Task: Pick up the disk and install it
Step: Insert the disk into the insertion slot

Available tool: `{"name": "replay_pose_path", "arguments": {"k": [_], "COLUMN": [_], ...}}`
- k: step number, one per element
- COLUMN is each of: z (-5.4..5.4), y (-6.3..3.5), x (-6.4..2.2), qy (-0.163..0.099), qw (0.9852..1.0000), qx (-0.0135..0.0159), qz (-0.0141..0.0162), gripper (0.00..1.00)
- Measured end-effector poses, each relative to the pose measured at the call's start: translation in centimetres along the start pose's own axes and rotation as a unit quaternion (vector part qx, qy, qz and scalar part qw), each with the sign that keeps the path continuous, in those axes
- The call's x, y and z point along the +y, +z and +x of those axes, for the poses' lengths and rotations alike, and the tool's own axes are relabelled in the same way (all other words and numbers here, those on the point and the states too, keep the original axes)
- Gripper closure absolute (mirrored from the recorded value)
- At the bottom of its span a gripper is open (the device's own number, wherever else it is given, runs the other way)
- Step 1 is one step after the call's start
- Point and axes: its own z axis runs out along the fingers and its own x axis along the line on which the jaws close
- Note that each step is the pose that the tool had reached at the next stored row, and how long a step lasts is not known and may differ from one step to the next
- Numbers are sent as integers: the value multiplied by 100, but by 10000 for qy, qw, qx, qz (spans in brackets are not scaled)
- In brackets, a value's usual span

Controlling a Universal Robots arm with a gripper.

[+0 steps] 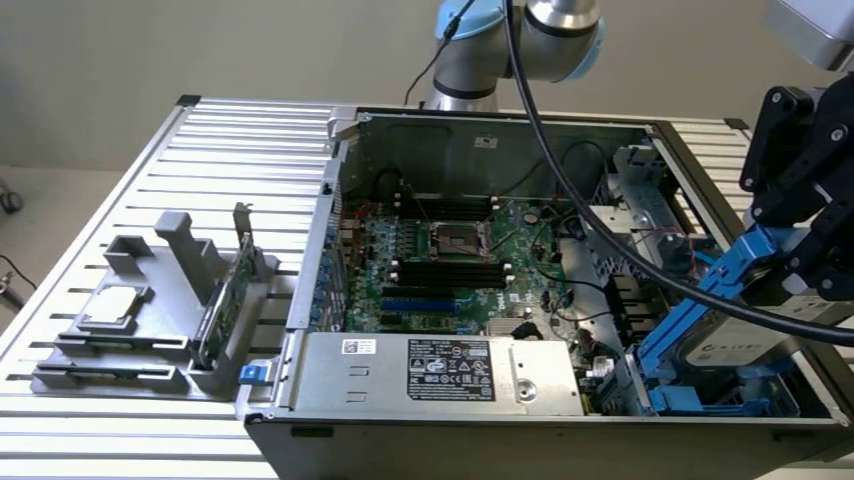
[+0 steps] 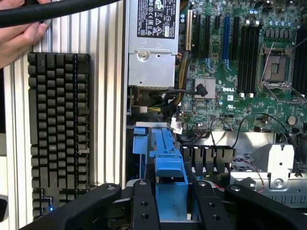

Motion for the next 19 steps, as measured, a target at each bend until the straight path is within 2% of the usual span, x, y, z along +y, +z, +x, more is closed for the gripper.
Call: {"name": "replay_pose_path", "arguments": {"k": [7,19], "z": [6,7], "y": [3,24], "x": [-3,-6], "qy": [2,2], "qw": [10000,10000], "qx": [-24,-27], "qz": [1,1], "gripper": [67,67]}}
